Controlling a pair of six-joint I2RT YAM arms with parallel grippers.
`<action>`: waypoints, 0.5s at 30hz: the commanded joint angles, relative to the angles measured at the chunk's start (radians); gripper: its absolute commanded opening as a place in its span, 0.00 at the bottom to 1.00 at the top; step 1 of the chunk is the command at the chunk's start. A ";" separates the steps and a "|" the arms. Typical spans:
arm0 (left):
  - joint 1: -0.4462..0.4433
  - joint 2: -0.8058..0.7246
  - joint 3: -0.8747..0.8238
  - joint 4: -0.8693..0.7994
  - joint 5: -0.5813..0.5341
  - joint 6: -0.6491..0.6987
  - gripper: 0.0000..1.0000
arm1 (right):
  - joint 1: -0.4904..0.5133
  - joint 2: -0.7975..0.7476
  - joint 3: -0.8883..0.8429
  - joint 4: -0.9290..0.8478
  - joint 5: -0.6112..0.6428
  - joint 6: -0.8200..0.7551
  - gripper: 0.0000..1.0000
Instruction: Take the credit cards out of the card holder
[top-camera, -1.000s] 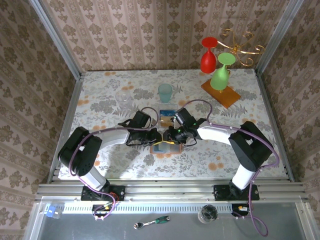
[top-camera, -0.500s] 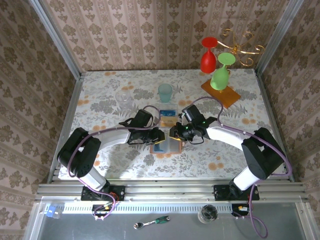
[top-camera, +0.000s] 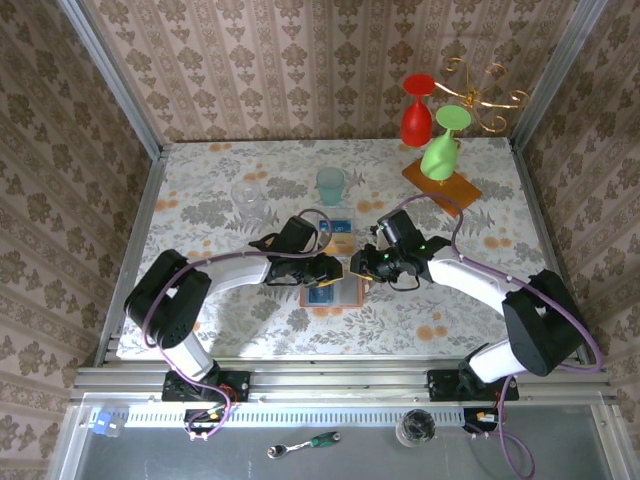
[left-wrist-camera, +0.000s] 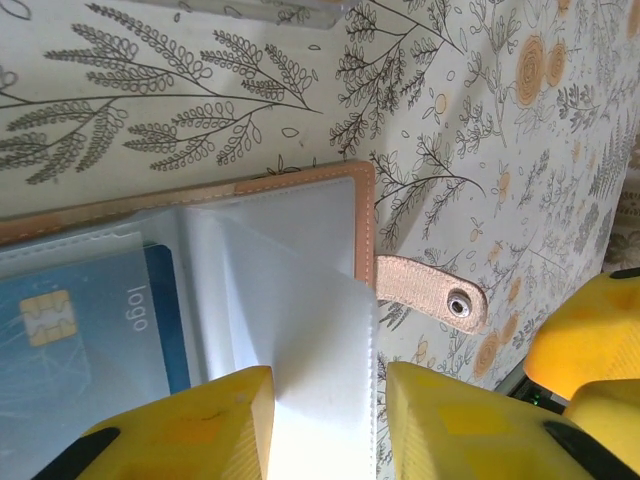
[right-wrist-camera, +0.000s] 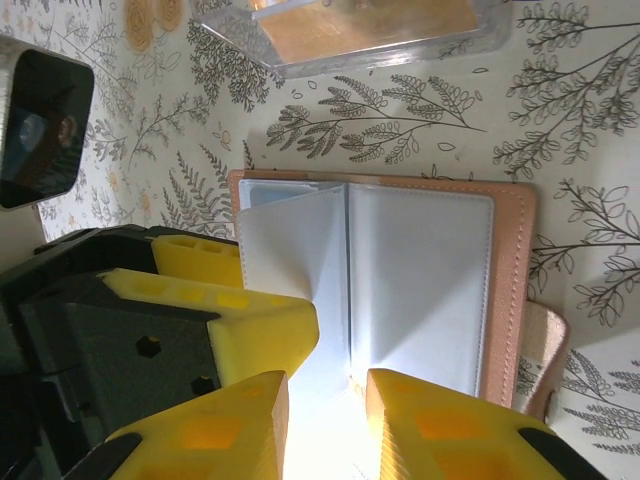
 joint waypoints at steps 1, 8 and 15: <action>-0.016 0.028 0.041 0.012 0.017 -0.015 0.36 | -0.012 -0.043 -0.014 -0.045 0.028 -0.017 0.30; -0.040 0.071 0.071 0.026 0.019 -0.022 0.37 | -0.025 -0.081 -0.025 -0.059 0.031 -0.028 0.31; -0.043 0.079 0.072 0.035 0.017 -0.027 0.38 | -0.028 -0.075 -0.027 -0.057 0.019 -0.029 0.32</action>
